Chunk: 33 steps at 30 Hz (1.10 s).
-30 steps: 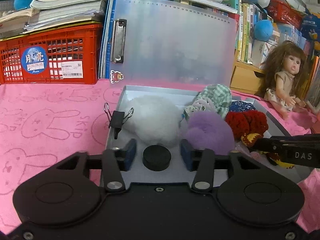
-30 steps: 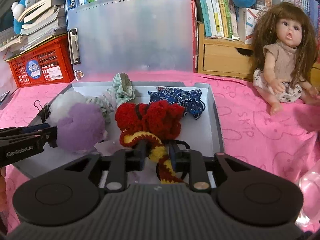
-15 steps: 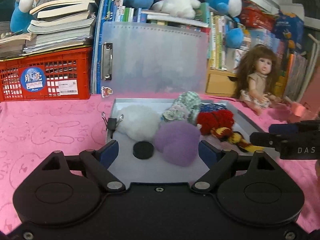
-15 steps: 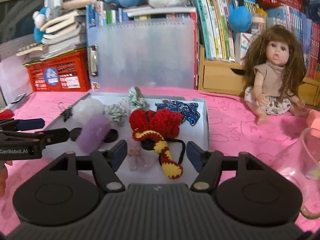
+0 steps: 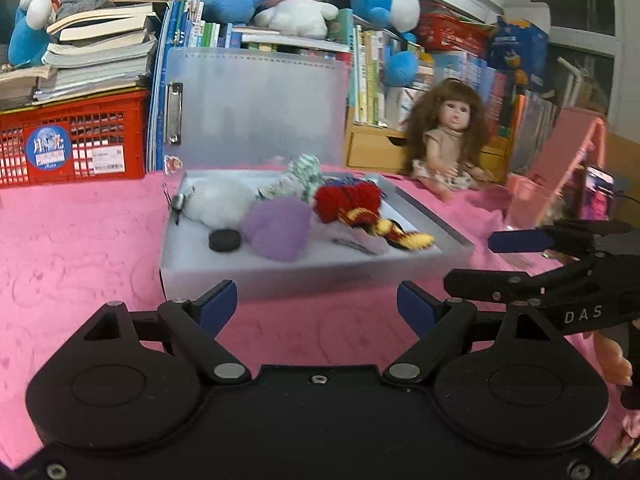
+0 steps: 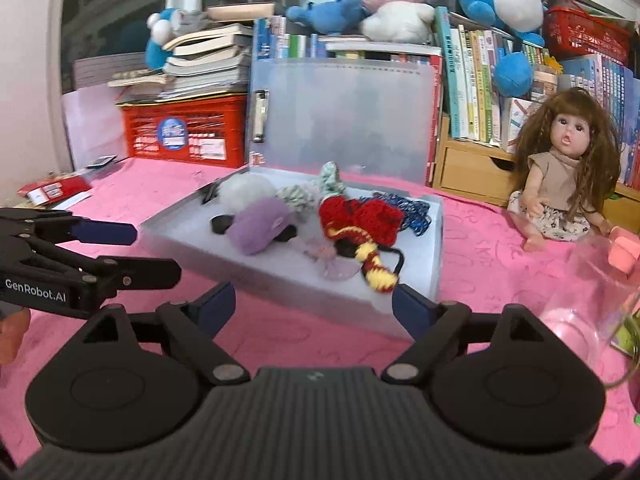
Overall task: Organize objects
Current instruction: 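Move the right tool to the white crumpled paper while the left tool reaches a black puck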
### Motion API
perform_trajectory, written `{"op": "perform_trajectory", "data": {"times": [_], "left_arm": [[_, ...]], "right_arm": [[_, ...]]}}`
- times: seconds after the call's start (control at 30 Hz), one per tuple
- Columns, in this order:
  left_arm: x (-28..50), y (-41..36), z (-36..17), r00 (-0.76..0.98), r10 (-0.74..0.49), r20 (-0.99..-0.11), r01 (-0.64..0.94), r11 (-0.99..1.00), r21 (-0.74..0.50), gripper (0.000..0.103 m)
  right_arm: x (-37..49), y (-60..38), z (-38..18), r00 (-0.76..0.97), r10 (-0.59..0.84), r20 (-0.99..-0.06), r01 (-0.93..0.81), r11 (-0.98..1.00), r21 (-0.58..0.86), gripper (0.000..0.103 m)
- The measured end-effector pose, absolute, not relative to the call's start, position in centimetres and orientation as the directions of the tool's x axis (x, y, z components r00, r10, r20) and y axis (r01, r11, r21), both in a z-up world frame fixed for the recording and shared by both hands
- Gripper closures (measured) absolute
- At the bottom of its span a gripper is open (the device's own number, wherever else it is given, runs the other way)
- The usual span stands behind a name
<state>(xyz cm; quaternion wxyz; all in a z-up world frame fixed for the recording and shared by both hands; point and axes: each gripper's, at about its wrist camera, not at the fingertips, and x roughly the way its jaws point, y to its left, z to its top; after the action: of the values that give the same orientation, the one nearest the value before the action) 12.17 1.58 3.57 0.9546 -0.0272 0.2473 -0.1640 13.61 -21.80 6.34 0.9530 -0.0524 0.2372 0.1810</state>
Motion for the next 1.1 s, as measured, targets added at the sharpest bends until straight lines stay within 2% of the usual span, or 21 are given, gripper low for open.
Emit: {"op": "perform_trajectory", "data": {"times": [0.37,0.47,0.7,0.83,1.1], "left_arm": [[6.4,2.3,1.8,0.792,-0.382,-0.477,0.341,0.924,-0.173,0.017],[5.2,2.5,1.5,0.782,-0.400,-0.477,0.366,0.915,-0.168,0.018],[3.2,2.3,0.8,0.740,-0.462,-0.488,0.437,0.883,-0.173,0.037],[2.9,2.0,0.5,0.713,-0.493,-0.498,0.465,0.864,-0.190,0.049],[3.2,1.1,0.6,0.685,-0.537,-0.493,0.506,0.837,-0.208,0.056]], "right_arm": [[8.1,-23.4,5.2,0.792,0.427,-0.437,-0.462,0.886,0.028,0.008],[6.6,-23.9,4.2,0.773,0.445,-0.452,-0.484,0.874,0.032,0.008],[4.7,-24.6,2.9,0.736,0.490,-0.468,-0.522,0.850,0.071,0.008],[4.2,-23.9,2.8,0.719,0.518,-0.464,-0.565,0.824,0.046,0.008],[3.6,-22.4,2.2,0.714,0.506,-0.484,-0.585,0.811,-0.015,0.008]]}}
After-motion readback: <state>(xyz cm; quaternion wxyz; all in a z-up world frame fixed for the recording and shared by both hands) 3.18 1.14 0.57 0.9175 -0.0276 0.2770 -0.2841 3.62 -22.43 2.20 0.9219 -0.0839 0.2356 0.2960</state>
